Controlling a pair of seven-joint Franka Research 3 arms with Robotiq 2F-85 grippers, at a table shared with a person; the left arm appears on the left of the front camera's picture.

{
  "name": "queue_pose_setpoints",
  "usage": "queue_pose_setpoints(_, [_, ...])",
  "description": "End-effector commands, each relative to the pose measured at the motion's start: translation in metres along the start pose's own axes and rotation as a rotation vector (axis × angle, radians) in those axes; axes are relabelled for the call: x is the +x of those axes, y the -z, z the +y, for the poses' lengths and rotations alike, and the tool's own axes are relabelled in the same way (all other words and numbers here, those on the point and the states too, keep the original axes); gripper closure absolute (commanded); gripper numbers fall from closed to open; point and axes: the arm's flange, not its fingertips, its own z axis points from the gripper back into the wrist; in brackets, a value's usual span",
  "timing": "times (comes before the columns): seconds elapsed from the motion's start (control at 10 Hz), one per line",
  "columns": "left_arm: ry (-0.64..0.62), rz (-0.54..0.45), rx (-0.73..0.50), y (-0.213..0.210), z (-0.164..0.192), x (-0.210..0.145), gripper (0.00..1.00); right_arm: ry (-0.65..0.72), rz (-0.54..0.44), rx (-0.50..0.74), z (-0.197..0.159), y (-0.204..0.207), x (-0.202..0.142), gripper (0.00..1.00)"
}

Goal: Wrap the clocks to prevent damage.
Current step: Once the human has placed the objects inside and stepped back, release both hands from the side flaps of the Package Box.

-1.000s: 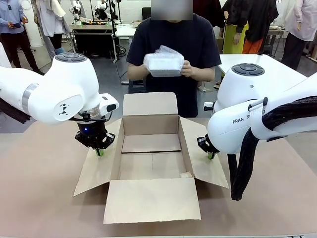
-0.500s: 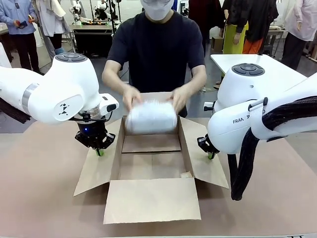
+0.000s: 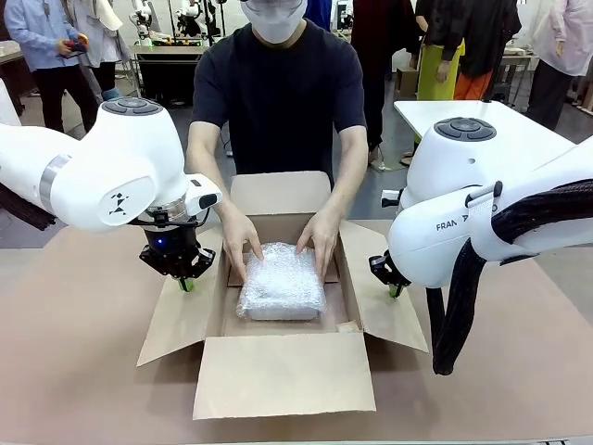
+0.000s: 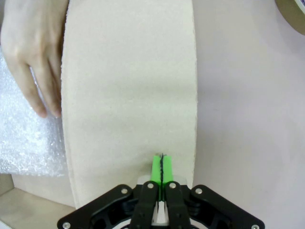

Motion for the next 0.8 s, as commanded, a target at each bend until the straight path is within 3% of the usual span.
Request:
queue_pose_setpoints(0.0, [0.007, -0.002, 0.008, -0.0001, 0.0000, -0.0006, 1.00, -0.006, -0.001, -0.005, 0.0001, 0.0004, -0.0001, 0.99])
queue_pose_setpoints(0.7, [0.007, -0.002, 0.008, -0.0001, 0.0000, -0.0006, 1.00, -0.006, -0.001, -0.005, 0.0001, 0.0004, -0.0001, 0.99])
